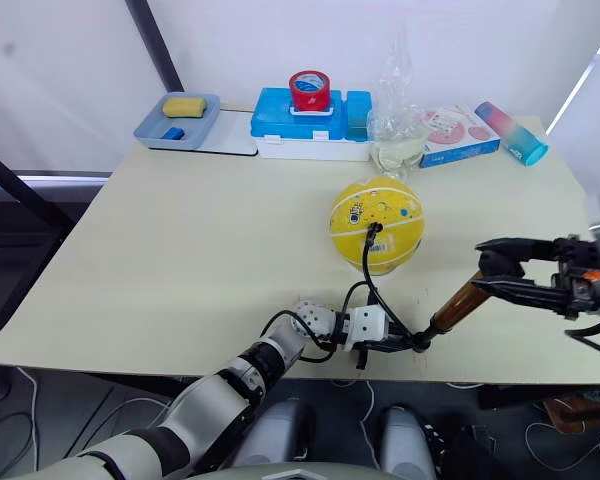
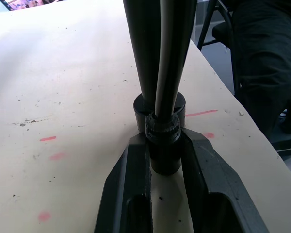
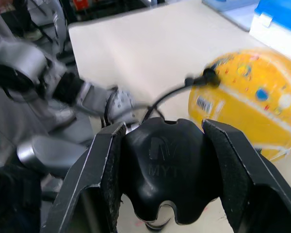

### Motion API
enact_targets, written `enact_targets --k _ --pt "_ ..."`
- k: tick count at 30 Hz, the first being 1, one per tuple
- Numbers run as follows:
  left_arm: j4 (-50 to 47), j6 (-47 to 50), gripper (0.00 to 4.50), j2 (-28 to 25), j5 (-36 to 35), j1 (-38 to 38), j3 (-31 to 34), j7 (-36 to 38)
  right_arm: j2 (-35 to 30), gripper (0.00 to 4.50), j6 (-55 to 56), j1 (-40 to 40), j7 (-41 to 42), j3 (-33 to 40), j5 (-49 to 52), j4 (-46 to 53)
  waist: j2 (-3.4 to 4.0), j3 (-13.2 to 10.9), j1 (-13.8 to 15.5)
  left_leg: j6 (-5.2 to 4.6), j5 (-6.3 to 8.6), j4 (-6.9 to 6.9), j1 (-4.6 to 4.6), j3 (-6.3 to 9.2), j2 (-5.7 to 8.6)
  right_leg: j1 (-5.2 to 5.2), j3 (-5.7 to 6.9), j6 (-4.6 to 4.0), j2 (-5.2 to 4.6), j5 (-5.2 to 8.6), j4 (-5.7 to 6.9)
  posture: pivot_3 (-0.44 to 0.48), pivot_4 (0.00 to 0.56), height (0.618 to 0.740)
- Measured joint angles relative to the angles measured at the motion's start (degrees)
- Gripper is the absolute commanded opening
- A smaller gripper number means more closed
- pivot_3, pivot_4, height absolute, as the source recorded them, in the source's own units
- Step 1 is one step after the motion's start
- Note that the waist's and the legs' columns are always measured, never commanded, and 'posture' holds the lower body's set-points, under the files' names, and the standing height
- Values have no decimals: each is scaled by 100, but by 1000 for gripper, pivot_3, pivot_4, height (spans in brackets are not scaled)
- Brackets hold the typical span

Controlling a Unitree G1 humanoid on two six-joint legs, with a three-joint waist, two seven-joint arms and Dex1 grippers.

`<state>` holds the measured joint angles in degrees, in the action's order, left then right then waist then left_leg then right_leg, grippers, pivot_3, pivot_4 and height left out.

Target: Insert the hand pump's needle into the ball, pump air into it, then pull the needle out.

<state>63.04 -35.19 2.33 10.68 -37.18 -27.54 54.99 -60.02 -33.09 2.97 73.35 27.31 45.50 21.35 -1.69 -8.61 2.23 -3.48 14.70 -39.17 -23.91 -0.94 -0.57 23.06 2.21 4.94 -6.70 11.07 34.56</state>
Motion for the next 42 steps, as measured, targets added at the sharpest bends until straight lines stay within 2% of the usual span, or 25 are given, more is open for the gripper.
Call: enact_targets --k 8,14,26,32,36,42 --pt "0 1 378 3 4 3 -3 4 398 2000 936 24 -104 -1029 -780 -286 -3 2 5 0 0 0 0 0 1 0 0 -23 0 -14 -1 0 150 739" --pt "-1 1 378 4 3 3 0 -3 332 2000 714 -129 -121 -1029 -611 -333 1 -1 4 -1 0 0 0 -1 1 0 0 -23 -2 -14 0 0 150 739" --pt "-7 0 378 8 1 6 25 0 -701 2000 -948 -955 110 523 930 -523 17 -11 0 1 0 0 -2 -1 1 1 0 -24 -5 -14 -1 0 150 739" --pt "-8 -2 378 6 1 4 32 9 -893 2000 -1516 -1329 11 697 1291 -602 21 -13 -3 19 11 0 -4 -2 1 4 0 -24 -6 -15 -1 0 150 739" --pt "-8 -2 378 4 1 4 30 23 -655 2000 -1527 -1273 -97 740 1314 -454 25 -12 -3 15 9 1 -4 -2 2 3 0 -24 -5 -14 -1 0 150 739" --pt "16 2 378 -14 19 7 25 -11 340 2000 -806 -601 -382 435 821 -73 -10 16 -10 2 1 1 2 -3 -3 0 -2 -3 2 -2 0 0 150 739"
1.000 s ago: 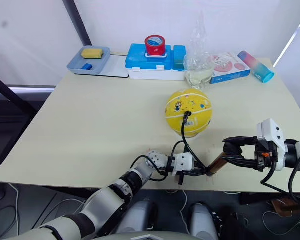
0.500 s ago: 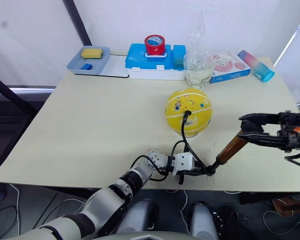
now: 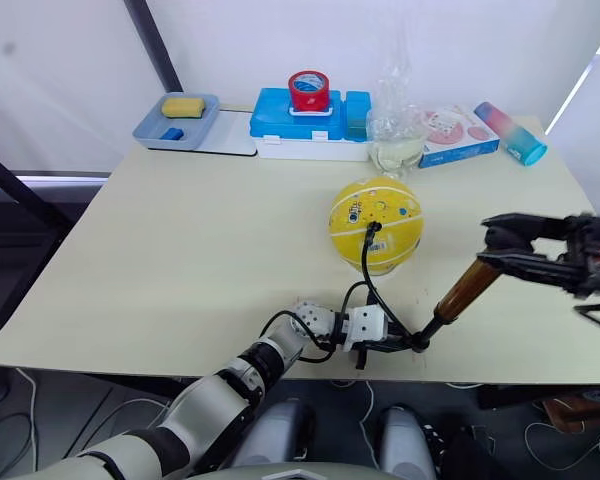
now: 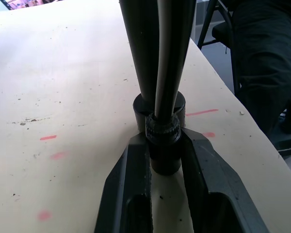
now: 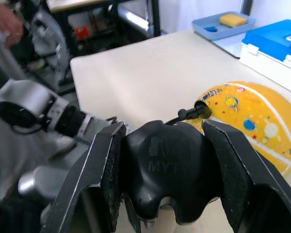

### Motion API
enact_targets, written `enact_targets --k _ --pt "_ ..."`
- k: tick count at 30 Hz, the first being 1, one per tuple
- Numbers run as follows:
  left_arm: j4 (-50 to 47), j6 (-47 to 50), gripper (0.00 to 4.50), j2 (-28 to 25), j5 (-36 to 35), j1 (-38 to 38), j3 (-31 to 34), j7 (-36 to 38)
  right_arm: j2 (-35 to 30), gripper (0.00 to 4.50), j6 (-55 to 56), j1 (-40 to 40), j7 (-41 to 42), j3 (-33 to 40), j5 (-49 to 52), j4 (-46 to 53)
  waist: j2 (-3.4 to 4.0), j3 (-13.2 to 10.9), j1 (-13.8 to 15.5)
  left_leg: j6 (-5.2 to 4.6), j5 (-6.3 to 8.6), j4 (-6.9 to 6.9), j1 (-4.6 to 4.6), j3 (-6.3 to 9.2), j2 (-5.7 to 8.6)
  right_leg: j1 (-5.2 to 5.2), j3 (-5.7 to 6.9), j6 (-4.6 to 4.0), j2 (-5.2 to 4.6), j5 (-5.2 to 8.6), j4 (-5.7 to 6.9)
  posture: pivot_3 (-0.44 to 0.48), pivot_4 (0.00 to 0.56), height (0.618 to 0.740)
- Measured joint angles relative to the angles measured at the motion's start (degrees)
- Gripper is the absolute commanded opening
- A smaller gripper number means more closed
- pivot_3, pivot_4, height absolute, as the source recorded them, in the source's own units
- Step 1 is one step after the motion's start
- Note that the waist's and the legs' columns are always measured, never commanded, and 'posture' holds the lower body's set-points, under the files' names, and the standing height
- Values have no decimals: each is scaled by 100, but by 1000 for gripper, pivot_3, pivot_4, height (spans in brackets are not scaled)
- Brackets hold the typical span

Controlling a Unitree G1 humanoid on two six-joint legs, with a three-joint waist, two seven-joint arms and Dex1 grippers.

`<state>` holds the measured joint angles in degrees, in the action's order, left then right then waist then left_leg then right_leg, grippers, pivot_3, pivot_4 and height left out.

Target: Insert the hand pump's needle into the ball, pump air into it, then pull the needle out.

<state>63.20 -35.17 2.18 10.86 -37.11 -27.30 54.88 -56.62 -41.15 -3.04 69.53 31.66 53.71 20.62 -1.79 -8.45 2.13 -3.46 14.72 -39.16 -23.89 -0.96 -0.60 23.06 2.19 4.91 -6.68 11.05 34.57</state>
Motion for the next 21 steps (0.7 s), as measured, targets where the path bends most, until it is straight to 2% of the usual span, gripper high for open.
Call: enact_targets --k 11,16,21 --pt "13 1 378 -5 5 3 1 -3 1448 2000 1516 938 -267 -947 -1158 -72 -8 9 0 10 6 0 5 2 -1 -1 -1 0 4 1 3 0 150 739" --pt "31 3 378 -7 12 -2 2 -18 1620 2000 2075 1035 -250 -1128 -1432 -271 -12 18 -2 17 9 0 9 3 -1 -3 -1 1 4 2 5 0 150 739" --pt "29 2 378 -3 11 -20 5 1 1444 2000 1738 879 -279 -1069 -1152 -318 -4 13 -2 17 10 0 6 2 -1 -1 -1 -10 2 -6 6 0 150 739"
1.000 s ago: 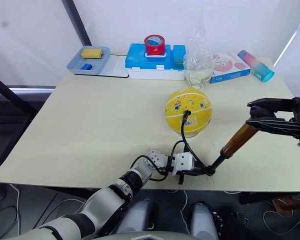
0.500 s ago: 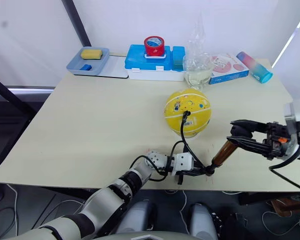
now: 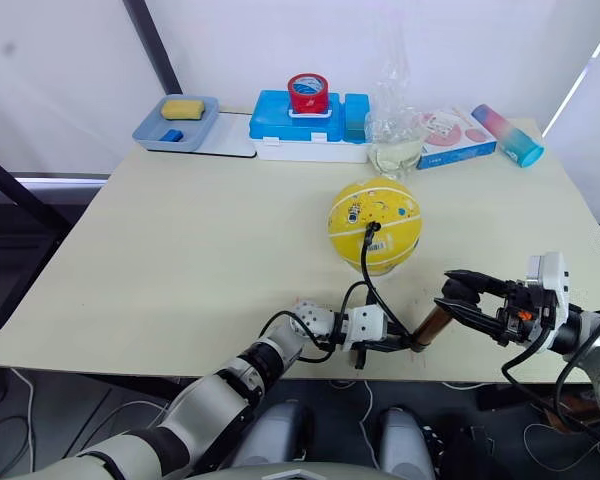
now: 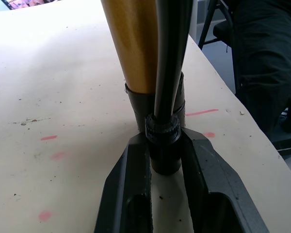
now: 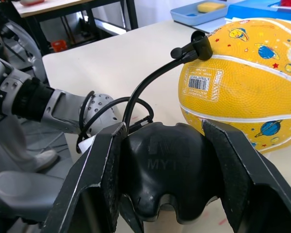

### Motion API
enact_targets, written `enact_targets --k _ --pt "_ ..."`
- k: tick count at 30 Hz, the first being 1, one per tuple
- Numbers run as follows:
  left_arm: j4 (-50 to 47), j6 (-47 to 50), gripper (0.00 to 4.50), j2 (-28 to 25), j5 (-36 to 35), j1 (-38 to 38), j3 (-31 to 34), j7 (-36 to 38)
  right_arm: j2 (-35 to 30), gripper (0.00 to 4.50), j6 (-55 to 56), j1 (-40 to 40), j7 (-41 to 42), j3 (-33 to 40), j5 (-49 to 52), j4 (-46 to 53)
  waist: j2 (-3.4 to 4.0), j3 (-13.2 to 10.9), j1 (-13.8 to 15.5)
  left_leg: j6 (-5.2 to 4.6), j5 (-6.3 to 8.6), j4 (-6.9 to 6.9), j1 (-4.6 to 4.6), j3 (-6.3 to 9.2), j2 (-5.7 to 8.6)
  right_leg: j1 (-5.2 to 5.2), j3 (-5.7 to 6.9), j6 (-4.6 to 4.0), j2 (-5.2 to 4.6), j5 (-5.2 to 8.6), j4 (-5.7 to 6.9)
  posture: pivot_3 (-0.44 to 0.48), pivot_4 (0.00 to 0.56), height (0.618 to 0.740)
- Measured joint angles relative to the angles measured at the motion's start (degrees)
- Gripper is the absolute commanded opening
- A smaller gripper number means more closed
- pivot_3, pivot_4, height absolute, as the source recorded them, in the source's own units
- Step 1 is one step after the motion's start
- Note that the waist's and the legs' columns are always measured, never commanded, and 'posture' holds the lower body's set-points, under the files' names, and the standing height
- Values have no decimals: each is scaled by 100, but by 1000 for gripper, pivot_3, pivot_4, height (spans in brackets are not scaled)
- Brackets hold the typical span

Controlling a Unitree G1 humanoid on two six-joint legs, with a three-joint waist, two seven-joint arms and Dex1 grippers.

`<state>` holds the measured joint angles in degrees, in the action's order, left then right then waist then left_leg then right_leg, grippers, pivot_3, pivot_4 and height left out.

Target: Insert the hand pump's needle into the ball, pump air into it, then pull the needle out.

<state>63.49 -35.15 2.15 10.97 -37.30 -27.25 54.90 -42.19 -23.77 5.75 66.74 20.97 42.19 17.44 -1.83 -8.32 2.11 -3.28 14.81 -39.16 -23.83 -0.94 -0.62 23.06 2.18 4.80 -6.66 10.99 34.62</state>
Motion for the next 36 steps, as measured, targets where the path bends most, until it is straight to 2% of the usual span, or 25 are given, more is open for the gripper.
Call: enact_targets --k 5,9,11,17,24,31,36 --pt "0 0 378 -7 -3 -33 21 46 -480 2000 -931 -504 -304 757 1280 234 28 -20 -6 -2 -1 0 -2 -1 1 1 -1 -10 -1 -7 -1 0 150 739" --pt "-2 -3 378 -5 -3 -39 24 52 -796 2000 -1344 -729 -461 1043 1807 268 32 -27 -6 -2 -1 1 -2 -1 -1 1 1 -4 0 -2 -1 0 150 739" --pt "-4 -4 378 -4 -3 -44 23 79 -1203 2000 -1751 -1023 -622 1510 2463 271 43 -38 -5 -10 -5 2 -3 -3 0 1 -1 -7 -1 -4 -3 0 150 739" --pt "-7 -17 378 -1 -4 -68 23 101 -1293 2000 -2109 -1123 -901 1579 2736 279 42 -44 2 -22 -12 2 -23 -7 3 14 -4 -13 -3 -7 -4 0 150 739" --pt "1 -13 378 -11 3 -59 18 82 -1011 2000 -1356 -502 -430 1408 1898 637 24 -33 -6 -22 -12 2 -12 -4 1 8 -2 7 2 5 -3 0 150 739" --pt "4 -7 378 -6 11 -25 14 51 -337 2000 -47 202 -100 371 543 433 3 -16 1 -20 -11 2 -3 -1 -2 1 -1 11 5 8 -3 0 150 739" --pt "4 -7 378 2 15 -20 5 28 -101 2000 909 467 115 -158 -225 26 2 -13 6 -20 -11 2 -3 -1 -1 1 0 11 3 8 -3 0 150 739"
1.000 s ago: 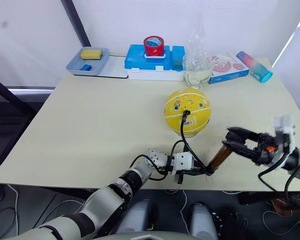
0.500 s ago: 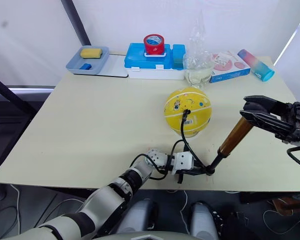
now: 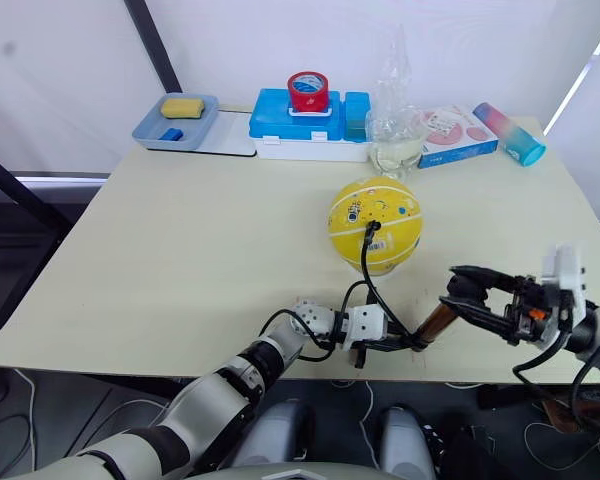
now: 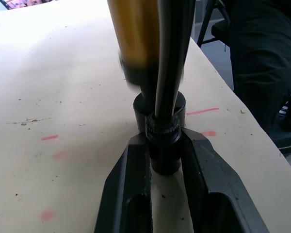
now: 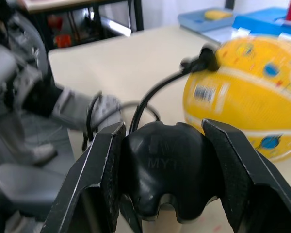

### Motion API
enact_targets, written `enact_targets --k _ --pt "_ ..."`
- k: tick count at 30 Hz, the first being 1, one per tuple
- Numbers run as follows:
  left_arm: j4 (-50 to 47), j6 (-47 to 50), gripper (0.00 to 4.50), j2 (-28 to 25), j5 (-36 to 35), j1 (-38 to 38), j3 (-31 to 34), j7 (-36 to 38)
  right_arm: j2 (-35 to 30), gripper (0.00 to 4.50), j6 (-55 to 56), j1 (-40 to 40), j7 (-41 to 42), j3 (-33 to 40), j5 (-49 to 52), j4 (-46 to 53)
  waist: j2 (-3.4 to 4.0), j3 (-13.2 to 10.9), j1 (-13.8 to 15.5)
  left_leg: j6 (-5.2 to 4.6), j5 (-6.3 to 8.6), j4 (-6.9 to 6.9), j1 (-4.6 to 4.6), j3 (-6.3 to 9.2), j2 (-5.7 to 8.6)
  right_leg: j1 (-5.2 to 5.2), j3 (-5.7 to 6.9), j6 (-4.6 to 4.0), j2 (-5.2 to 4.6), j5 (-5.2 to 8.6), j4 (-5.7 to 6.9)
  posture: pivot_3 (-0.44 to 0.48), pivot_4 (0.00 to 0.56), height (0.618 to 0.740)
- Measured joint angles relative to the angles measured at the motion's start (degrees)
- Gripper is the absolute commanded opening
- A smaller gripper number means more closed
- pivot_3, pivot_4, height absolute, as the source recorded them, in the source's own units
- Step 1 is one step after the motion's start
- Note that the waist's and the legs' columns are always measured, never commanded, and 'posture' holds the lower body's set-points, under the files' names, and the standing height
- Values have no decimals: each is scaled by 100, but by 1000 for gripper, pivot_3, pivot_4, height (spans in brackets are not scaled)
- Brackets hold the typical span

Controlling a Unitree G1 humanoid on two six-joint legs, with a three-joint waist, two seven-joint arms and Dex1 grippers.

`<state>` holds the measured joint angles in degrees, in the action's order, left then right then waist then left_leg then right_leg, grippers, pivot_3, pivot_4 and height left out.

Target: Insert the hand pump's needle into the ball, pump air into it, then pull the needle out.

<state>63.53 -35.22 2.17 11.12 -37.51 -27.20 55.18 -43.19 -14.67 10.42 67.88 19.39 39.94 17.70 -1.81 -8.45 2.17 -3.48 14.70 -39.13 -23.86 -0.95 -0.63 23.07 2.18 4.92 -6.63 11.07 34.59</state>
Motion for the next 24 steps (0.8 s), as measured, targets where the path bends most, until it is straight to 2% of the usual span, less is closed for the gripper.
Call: enact_targets --k 4,8,13,18,24 --pt "0 0 378 2 1 -2 -5 -12 -19 2000 136 -25 90 -1 14 -75 4 2 1 1 1 0 1 0 0 -1 0 0 -1 0 0 0 150 739" --pt "0 -1 378 25 0 -34 -33 8 -342 2000 -202 -35 173 237 319 -63 12 -3 13 18 10 0 -2 -1 3 0 0 -19 -5 -12 -1 0 150 739" --pt "0 -2 378 19 0 -51 -31 25 -670 2000 -782 -137 154 913 1079 202 20 -10 12 10 6 0 -5 -2 4 0 0 -21 -6 -14 -5 0 150 739" --pt "0 -2 378 9 -1 -52 -27 22 -1306 2000 -1839 -397 -41 1864 2140 352 20 -12 11 18 11 0 -4 -1 3 1 1 -14 -5 -9 -4 0 150 739" --pt "0 -2 378 6 -1 -50 -23 28 -1607 2000 -2442 -655 -252 2305 2665 357 19 -15 7 13 7 1 -6 -2 3 1 1 -16 -5 -10 -5 0 150 739"
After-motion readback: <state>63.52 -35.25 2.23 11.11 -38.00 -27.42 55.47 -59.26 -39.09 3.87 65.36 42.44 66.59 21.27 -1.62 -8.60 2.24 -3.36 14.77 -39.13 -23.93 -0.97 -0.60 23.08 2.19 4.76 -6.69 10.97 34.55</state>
